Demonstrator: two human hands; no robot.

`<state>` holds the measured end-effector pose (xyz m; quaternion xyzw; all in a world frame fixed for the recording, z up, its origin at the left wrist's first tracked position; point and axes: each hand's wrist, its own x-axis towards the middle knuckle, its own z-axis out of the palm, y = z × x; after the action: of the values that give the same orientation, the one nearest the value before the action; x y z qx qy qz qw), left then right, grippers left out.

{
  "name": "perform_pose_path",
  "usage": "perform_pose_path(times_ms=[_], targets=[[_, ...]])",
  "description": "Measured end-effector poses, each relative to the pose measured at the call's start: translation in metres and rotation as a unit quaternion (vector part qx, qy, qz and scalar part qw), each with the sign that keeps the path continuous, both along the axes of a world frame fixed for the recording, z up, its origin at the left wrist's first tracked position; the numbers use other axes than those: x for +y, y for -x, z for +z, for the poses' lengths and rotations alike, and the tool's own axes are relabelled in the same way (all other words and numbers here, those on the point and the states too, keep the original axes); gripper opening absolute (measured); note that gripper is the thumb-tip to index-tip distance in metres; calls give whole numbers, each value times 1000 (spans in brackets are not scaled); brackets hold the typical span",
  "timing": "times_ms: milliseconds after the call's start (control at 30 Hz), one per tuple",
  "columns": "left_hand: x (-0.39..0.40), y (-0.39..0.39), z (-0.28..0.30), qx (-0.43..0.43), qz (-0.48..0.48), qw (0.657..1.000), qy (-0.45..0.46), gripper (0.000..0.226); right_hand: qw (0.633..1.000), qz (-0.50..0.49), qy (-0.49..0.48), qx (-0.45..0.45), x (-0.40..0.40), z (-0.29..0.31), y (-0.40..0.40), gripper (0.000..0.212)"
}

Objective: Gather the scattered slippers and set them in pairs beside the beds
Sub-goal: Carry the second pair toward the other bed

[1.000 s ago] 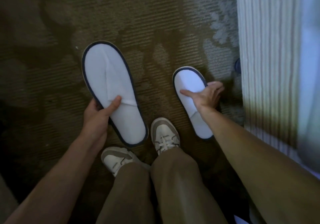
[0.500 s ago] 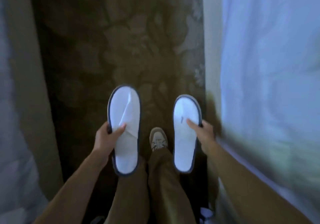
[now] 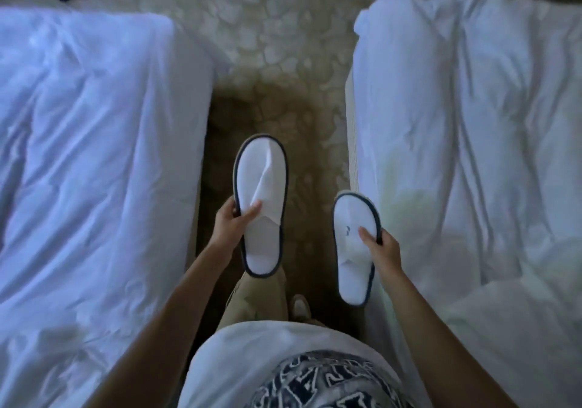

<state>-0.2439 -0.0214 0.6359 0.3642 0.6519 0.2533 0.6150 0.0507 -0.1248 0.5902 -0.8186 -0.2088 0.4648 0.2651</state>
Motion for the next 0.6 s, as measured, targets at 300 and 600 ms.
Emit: perform_pose_path(times_ms=[300, 600], targets=[[112, 12, -55, -50, 119, 988, 87, 48, 988, -57, 139, -44, 56, -20, -11, 29], [365, 61, -29, 31, 59, 997, 28, 22, 999, -20, -15, -37, 397, 46, 19, 24]])
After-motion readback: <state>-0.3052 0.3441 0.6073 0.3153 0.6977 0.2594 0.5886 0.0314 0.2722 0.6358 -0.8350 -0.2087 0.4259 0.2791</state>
